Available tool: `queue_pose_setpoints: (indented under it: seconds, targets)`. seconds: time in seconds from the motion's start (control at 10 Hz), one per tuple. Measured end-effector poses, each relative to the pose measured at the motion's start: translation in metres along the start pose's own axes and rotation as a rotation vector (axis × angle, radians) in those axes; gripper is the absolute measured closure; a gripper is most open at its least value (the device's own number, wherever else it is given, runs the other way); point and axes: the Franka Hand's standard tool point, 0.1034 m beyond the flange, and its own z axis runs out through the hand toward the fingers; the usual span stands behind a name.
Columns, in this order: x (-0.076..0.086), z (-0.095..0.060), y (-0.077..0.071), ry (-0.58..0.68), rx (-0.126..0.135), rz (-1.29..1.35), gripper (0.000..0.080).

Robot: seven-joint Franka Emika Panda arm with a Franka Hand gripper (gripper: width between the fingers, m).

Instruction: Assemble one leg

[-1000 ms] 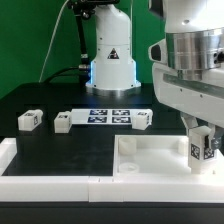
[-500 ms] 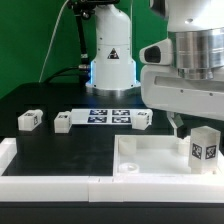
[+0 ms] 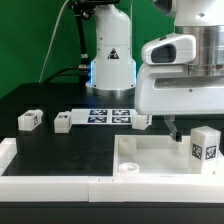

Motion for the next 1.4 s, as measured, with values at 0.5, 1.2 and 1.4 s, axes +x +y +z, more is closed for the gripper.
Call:
queue_pose_setpoints:
  seconds: [0.5, 1.2, 1.4]
  targets:
    - [0.0001, 0.0004, 0.0021, 0.001, -0.008, -0.256, 0.0281]
    - [0.0001, 0.0007, 0.0012, 0.009, 0.004, 0.290, 0.0509]
    - [-0.0005, 0.0005, 0.0068, 0.005, -0.006, 0.503, 0.0505]
